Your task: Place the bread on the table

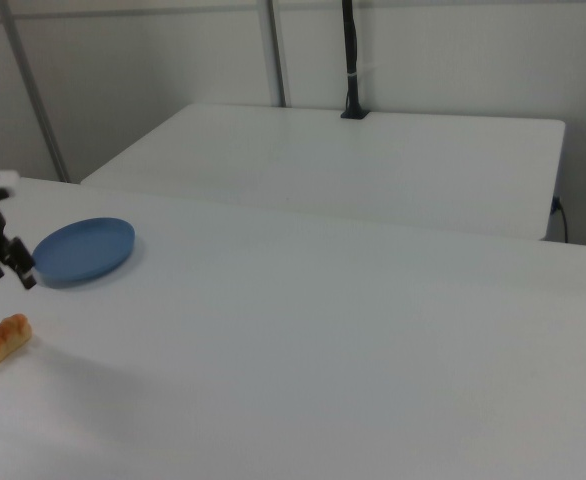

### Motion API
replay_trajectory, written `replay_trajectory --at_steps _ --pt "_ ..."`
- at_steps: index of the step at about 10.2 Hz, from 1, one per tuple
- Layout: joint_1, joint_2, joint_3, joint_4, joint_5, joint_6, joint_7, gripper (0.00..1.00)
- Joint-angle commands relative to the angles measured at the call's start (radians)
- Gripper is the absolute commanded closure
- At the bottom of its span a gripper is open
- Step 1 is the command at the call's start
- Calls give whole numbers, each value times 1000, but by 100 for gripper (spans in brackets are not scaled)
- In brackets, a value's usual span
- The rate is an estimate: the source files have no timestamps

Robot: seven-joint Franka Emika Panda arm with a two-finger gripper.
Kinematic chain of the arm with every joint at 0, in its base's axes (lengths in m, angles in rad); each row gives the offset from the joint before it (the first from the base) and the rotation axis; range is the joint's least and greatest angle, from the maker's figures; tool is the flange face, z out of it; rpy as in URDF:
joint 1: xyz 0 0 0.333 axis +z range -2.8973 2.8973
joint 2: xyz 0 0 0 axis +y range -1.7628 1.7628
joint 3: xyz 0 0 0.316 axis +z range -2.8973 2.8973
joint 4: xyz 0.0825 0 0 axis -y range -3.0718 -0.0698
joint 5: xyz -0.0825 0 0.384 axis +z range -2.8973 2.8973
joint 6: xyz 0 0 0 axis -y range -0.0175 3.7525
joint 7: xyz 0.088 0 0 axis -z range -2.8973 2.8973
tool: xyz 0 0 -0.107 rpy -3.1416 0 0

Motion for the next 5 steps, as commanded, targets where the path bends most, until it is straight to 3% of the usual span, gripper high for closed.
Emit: replay_trajectory --at_steps 1,3,5 --pt "-22 -34 -131 222 149 -254 -199 0" --pt "-22 -64 -311 310 199 -369 -356 0" --pt "-20 -90 -458 306 207 -393 -484 0"
